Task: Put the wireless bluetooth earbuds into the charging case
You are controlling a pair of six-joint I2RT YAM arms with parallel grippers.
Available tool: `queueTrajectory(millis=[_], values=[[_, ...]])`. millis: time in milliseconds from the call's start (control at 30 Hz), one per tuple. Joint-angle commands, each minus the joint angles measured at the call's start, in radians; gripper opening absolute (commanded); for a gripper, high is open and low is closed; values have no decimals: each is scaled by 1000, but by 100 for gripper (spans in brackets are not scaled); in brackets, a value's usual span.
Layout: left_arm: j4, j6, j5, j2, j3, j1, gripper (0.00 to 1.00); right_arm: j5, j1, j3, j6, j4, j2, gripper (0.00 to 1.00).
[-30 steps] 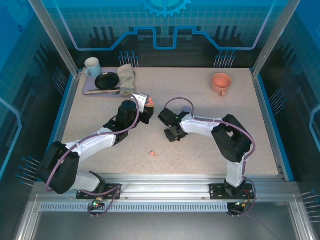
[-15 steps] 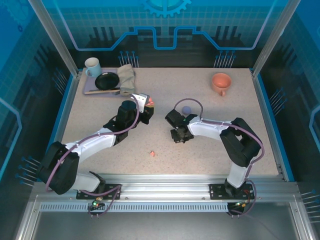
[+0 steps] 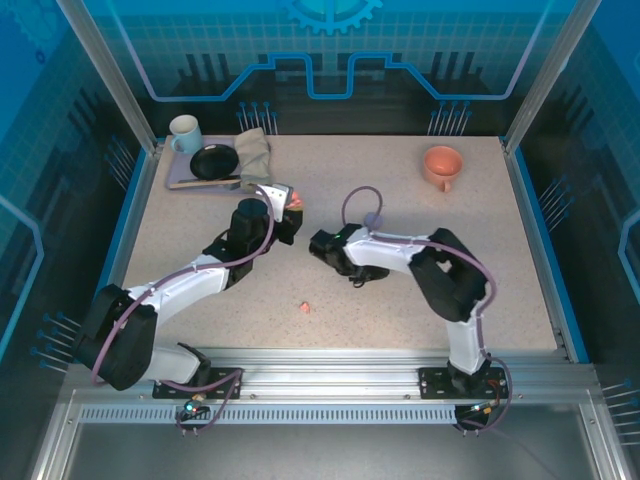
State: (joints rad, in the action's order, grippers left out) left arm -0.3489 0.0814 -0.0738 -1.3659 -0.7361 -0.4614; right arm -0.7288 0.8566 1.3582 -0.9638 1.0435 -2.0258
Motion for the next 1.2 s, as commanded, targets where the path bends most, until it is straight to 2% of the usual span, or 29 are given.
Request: queueTrajectory(millis=[0, 100, 200, 333, 500, 633, 767, 1167], values=[[-47, 30, 11, 36, -25, 22, 0, -80, 60, 95, -143, 196, -98, 31], [-52, 31, 14, 57, -23, 41, 0, -17, 120, 153, -123, 188, -121, 40], [-46, 29, 23, 87, -19, 63, 0, 22, 192, 174, -103, 155, -68, 55], [-38, 35, 38, 122, -5, 85, 0, 54, 214, 137, -122, 136, 31, 57], [-25, 38, 49, 147, 10, 90, 0, 131, 118, -13, -99, 26, 161, 57], [-27, 42, 56, 156, 24, 89, 0, 186, 22, -92, -72, -28, 190, 56], [-21, 38, 68, 157, 26, 89, 0, 290, -69, -200, -28, -168, 237, 53], [-21, 35, 83, 144, 21, 89, 0, 523, -188, -403, -12, -479, 348, 48]])
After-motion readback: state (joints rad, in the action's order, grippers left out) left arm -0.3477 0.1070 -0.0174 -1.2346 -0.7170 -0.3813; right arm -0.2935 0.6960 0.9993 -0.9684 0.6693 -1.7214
